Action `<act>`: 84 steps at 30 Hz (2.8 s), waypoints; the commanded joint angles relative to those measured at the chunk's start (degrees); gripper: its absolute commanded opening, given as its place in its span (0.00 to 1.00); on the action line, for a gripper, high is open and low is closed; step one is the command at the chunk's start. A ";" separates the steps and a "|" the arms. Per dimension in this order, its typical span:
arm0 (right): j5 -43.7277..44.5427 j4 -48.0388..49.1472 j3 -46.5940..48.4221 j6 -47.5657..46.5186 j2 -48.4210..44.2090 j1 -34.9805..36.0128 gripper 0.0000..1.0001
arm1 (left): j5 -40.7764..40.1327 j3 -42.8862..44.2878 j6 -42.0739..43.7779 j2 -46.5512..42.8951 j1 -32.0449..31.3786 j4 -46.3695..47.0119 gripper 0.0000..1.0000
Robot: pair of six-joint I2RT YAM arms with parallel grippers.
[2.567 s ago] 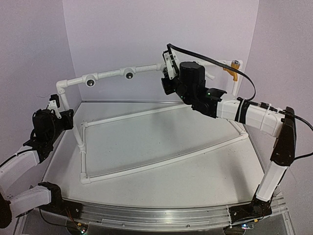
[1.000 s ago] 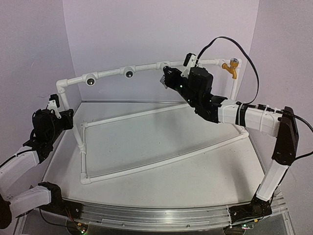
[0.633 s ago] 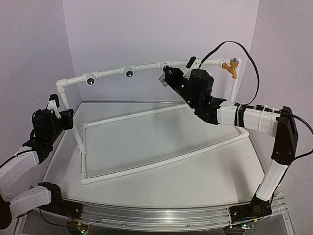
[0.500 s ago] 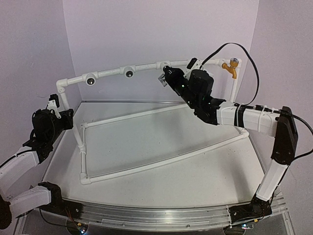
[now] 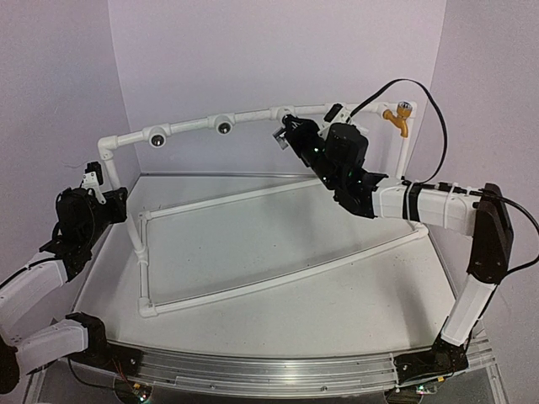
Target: Install the water faucets
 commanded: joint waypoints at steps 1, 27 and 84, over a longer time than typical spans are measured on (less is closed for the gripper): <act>-1.20 -1.06 1.48 16.72 3.08 -1.93 0.00 | 7.28 -0.89 -10.17 -1.34 -2.57 -4.11 0.00; -3.15 -14.72 -6.26 -6.89 -9.70 2.16 0.98 | 5.97 -0.48 -9.69 -0.75 -2.58 -5.03 0.00; 11.98 -9.12 1.30 -170.11 -6.11 8.36 0.75 | 6.11 -0.24 -8.34 -0.19 -2.55 -5.34 0.00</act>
